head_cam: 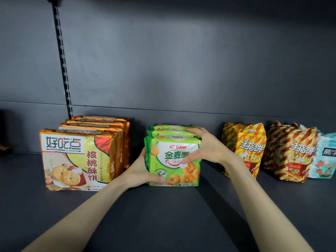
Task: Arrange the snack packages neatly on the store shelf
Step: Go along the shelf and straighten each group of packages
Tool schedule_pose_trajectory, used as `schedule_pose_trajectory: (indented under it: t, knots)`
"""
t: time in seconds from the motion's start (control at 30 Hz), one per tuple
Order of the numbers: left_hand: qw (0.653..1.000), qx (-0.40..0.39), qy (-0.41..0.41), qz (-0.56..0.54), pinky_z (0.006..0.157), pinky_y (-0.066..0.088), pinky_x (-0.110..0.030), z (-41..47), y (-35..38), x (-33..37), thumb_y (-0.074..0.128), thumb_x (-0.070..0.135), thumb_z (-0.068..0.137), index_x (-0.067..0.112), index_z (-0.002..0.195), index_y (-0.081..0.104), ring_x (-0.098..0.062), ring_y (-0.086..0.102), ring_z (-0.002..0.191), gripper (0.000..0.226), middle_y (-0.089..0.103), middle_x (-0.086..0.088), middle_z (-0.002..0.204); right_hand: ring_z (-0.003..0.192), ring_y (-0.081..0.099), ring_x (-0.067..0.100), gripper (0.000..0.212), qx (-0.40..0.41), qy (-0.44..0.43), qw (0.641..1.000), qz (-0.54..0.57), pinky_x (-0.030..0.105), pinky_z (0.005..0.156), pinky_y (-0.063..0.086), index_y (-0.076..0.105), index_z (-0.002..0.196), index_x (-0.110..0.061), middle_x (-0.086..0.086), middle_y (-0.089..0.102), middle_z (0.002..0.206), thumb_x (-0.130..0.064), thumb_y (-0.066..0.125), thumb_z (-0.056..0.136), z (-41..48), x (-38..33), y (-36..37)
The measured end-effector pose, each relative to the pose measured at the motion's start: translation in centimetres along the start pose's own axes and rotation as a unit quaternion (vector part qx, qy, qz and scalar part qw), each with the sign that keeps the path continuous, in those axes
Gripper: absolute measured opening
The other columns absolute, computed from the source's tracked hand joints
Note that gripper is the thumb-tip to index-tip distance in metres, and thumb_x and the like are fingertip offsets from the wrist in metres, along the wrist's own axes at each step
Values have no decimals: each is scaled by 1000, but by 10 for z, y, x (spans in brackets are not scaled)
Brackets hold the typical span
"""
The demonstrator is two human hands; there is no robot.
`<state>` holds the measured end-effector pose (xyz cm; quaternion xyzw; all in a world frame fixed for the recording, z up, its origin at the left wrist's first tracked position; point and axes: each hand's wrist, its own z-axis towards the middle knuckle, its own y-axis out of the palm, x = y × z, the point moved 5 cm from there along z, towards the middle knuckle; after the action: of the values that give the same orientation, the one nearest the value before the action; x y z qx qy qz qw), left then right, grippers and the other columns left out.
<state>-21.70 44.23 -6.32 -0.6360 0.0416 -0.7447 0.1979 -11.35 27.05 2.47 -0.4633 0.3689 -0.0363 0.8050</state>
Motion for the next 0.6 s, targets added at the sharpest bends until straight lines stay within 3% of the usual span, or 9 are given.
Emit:
schedule_pose_trajectory:
  t: [0.1, 0.23, 0.4, 0.6]
  knots:
    - [1000, -11, 0, -7, 88, 53, -24, 1, 0, -2, 87, -3, 55, 25, 143, 19, -9, 61, 112, 114, 59, 4, 126, 125, 45, 16, 100, 1, -3, 1000, 9, 42, 102, 46, 44, 136, -26, -8, 31, 143, -30, 92, 48, 1, 1, 1]
    - [1000, -8, 2, 3, 97, 50, -32, 1, 0, -2, 87, -1, 56, 25, 142, 20, -9, 59, 114, 112, 58, 4, 126, 133, 39, 17, 100, 6, -7, 1000, 5, 43, 107, 40, 44, 137, -25, -3, 27, 150, -30, 92, 50, 1, 0, 1]
    - [1000, 7, 1, 6, 80, 52, -13, -2, -1, 0, 84, -6, 59, 26, 137, 23, -2, 59, 107, 104, 58, 8, 121, 137, 33, 18, 100, 5, -2, 1000, 3, 44, 110, 37, 43, 138, -25, -1, 25, 152, -30, 91, 51, 1, 0, 3]
    - [1000, 13, 0, 7, 79, 51, -12, -3, -1, 0, 84, -5, 59, 27, 137, 22, -2, 58, 108, 104, 57, 9, 122, 137, 32, 17, 100, 5, -3, 1000, -7, 42, 110, 36, 42, 139, -27, -2, 24, 153, -31, 91, 51, 1, -2, 3]
